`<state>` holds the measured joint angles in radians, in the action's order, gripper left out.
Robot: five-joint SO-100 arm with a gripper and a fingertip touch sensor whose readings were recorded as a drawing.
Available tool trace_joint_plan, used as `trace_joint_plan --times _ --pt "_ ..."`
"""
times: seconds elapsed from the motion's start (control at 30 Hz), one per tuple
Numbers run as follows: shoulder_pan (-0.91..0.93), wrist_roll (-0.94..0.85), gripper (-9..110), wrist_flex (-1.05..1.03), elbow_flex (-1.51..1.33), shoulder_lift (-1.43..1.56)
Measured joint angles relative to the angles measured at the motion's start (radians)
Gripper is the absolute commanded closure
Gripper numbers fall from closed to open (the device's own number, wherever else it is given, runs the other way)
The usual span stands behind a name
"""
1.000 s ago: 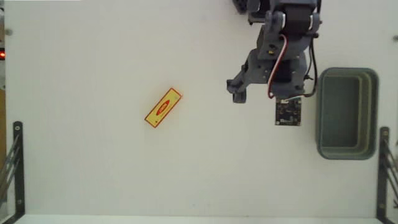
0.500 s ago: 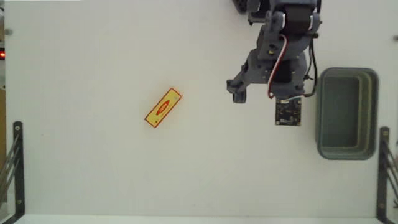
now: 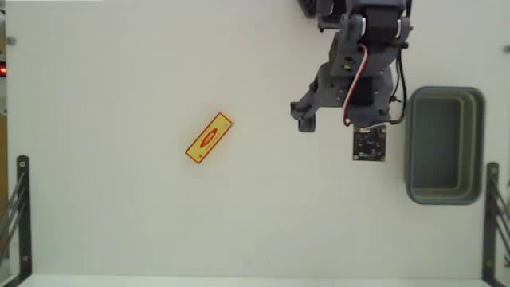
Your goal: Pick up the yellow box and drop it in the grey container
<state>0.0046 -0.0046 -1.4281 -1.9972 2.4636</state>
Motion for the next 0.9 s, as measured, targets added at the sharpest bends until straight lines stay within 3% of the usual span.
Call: trace_joint_plan --times 0.53,0.9 --pt "0.002 0.0 -9 0.0 0.0 0.0" --pt "0.123 0.0 -9 0.0 0.0 0.0"
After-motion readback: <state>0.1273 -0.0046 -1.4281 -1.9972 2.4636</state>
